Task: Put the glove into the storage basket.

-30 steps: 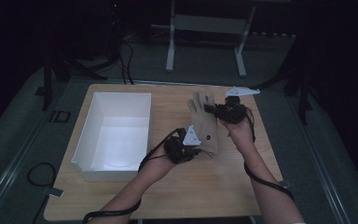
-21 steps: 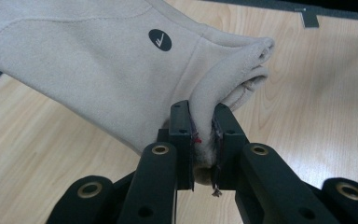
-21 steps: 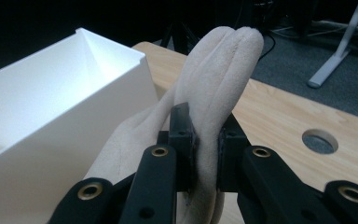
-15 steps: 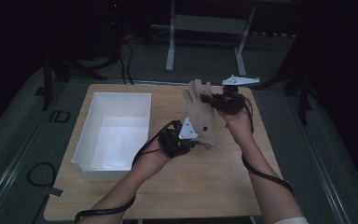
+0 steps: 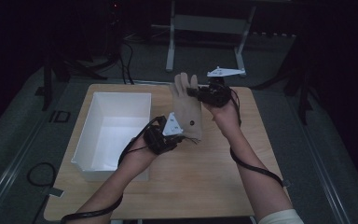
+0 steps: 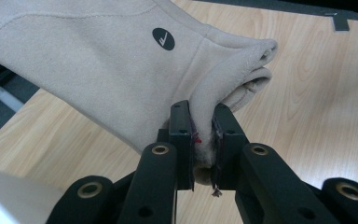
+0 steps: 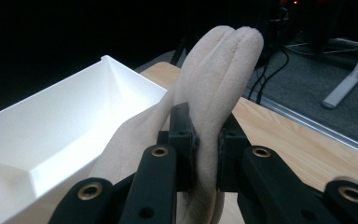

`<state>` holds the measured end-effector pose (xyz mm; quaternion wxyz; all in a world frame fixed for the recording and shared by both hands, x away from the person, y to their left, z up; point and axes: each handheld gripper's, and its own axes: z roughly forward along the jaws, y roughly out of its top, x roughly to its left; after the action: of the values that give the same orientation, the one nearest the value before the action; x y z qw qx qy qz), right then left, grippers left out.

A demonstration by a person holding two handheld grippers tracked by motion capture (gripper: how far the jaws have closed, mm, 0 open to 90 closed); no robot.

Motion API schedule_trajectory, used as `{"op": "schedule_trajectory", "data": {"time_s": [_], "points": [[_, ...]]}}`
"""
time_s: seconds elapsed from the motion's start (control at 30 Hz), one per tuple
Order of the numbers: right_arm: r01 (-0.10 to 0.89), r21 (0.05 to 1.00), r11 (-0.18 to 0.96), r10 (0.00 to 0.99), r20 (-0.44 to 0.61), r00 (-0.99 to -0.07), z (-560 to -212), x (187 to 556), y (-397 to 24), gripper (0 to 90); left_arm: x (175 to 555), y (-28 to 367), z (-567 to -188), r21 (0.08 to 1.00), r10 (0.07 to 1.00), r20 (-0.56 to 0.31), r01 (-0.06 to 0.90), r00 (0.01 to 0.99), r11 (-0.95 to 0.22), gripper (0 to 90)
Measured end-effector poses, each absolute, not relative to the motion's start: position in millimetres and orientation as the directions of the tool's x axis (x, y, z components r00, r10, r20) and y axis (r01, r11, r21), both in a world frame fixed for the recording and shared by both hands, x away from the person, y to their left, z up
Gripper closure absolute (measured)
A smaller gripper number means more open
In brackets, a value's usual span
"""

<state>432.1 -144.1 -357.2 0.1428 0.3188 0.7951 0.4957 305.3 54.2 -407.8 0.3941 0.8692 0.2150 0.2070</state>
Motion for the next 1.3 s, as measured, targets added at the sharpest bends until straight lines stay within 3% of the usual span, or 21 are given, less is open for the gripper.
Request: {"op": "schedule_trajectory", "data": {"time_s": [1.3], "points": [[0.327,0.860,0.392,0.518,0.087,-0.851,-365,432,10,80.2,272,182,-421,0.782,0.696,0.161,0.339,0.700,-0.523,81.8]]}}
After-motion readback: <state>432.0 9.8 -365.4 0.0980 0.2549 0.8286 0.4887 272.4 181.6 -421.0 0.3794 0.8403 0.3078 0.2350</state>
